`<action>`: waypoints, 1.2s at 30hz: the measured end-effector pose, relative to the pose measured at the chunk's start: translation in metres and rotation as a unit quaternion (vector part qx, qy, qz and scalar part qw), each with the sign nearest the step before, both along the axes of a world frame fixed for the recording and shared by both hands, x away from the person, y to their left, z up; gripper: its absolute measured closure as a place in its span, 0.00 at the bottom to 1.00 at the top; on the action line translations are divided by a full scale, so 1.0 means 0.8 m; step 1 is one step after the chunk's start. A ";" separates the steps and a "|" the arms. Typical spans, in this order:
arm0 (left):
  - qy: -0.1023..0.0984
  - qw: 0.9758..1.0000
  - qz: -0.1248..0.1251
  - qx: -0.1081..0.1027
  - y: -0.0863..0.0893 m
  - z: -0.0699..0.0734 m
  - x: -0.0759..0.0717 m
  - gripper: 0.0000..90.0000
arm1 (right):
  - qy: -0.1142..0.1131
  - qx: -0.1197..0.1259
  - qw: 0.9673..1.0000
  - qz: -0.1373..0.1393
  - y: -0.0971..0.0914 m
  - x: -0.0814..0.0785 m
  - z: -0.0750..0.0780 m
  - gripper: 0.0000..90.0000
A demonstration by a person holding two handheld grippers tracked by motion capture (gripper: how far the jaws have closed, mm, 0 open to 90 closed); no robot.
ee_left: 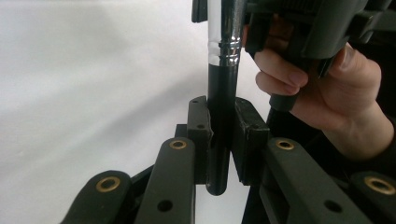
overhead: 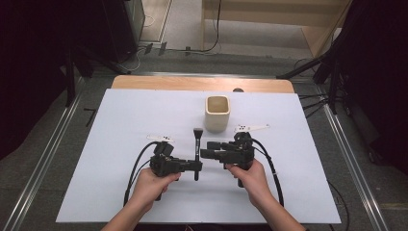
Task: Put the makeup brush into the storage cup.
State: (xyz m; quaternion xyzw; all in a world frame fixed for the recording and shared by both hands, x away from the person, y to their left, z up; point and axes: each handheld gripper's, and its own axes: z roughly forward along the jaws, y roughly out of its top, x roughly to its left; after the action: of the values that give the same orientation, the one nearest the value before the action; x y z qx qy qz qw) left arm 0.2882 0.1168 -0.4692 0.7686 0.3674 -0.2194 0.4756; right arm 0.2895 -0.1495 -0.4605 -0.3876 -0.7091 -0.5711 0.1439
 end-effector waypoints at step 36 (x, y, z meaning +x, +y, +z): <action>0.001 0.999 -0.044 -0.016 -0.018 -0.010 -0.003 0.88 | 0.034 0.040 0.999 0.015 0.013 0.003 -0.016 0.85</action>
State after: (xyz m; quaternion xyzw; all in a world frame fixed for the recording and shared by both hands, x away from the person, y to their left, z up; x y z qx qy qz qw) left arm 0.2857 0.1026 -0.4768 0.7760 0.3302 -0.2472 0.4771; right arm 0.2918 -0.1389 -0.4730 -0.3903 -0.6860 -0.5834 0.1917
